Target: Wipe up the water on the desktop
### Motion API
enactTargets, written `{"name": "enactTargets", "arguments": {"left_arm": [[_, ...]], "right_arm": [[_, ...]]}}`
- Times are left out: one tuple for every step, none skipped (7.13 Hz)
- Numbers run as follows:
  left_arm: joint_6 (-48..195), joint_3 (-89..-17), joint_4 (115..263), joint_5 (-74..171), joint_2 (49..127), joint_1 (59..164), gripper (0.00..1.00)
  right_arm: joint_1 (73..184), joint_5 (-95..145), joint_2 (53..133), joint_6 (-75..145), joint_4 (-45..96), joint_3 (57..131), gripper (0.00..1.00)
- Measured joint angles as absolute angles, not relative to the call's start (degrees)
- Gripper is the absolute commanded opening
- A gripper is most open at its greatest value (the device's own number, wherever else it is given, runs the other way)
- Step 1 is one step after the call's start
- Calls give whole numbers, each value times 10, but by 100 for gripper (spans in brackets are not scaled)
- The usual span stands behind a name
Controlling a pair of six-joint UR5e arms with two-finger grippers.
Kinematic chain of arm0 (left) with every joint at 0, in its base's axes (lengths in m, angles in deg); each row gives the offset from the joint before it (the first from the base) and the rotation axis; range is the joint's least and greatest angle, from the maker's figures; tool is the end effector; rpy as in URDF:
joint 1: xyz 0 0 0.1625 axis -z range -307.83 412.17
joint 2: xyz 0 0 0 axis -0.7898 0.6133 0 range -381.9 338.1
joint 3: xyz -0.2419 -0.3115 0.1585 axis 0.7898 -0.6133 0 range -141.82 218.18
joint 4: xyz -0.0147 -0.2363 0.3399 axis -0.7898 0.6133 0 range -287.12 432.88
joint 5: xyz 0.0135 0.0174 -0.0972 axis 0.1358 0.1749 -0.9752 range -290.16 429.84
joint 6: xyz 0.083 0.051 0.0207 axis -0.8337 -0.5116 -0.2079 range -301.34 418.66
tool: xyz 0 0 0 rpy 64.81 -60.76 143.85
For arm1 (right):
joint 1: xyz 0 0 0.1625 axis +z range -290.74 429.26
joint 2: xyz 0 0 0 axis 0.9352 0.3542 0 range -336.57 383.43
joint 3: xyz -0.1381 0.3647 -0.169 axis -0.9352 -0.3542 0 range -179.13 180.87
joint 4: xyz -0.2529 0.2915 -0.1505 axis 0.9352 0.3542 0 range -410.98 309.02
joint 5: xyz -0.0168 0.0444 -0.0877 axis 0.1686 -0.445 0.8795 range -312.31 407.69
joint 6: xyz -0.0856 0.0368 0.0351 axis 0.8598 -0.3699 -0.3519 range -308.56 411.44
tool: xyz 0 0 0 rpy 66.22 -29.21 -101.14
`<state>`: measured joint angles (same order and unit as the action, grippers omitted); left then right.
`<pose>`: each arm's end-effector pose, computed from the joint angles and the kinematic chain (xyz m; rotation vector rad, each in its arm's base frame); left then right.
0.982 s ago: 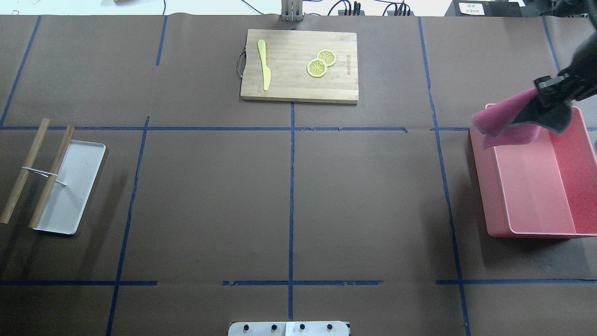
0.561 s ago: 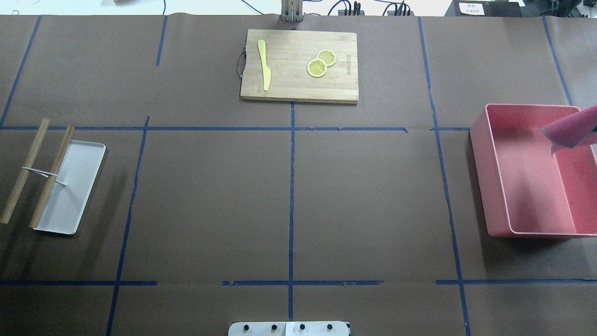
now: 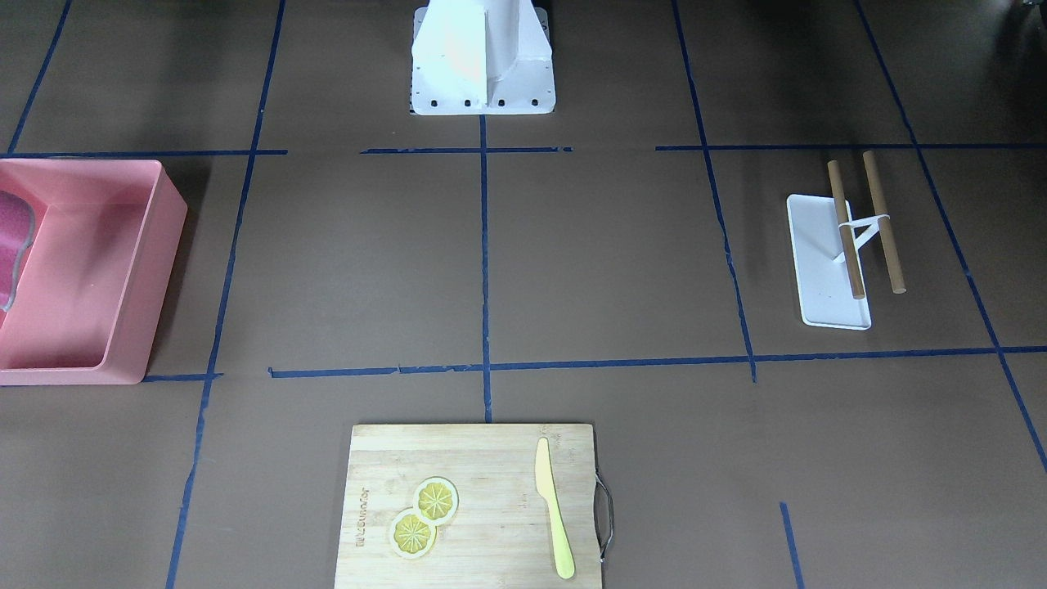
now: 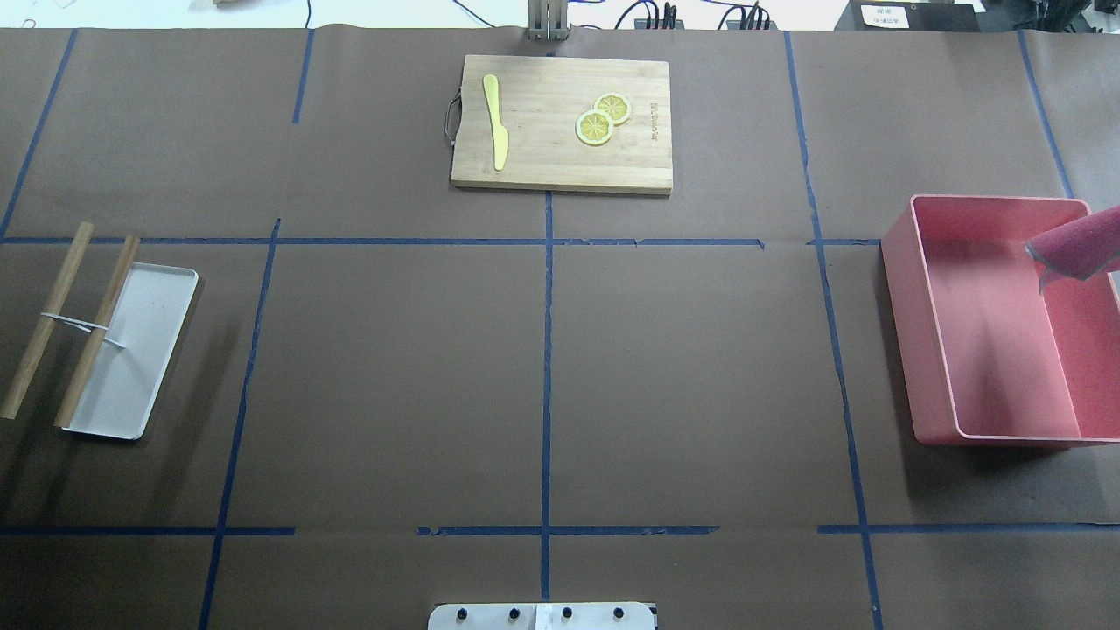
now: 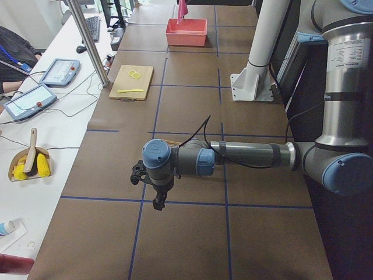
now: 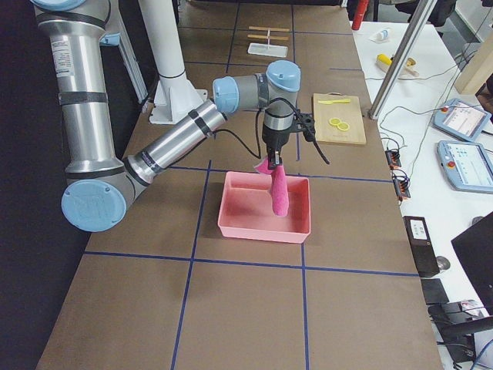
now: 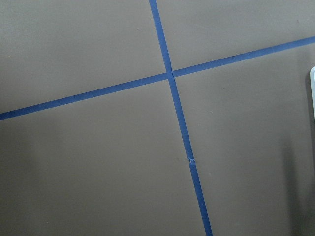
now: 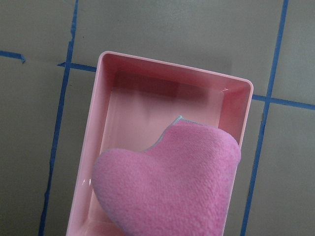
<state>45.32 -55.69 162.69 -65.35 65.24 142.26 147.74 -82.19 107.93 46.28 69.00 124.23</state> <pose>-0.0634 -0.4714 0.6488 0.1060 0.7834 0.2248 -0.0231 -0.4611 0.3996 0.0466 -0.7096 -0.1602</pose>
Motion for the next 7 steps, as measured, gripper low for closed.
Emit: {"name": "enactTargets", "arguments": {"left_arm": [[453, -557, 1626, -654, 653, 1423, 100], [453, -557, 1626, -654, 653, 1423, 100], [453, -557, 1626, -655, 654, 1423, 100], [453, -555, 1626, -655, 655, 1423, 100], [453, -552, 1625, -654, 658, 1422, 100], [453, -548, 1624, -652, 663, 1422, 100], [453, -547, 1622, -652, 665, 1422, 100]], "right_arm": [[1478, -822, 1079, 461, 690, 1240, 100], [1478, -821, 1079, 460, 690, 1239, 100], [1478, -821, 1079, 459, 690, 1239, 100], [1478, -821, 1079, 460, 690, 1237, 100], [1479, -821, 1081, 468, 690, 1233, 100], [1483, -821, 1087, 487, 683, 1220, 100], [1492, -821, 1106, 514, 661, 1203, 99]]}}
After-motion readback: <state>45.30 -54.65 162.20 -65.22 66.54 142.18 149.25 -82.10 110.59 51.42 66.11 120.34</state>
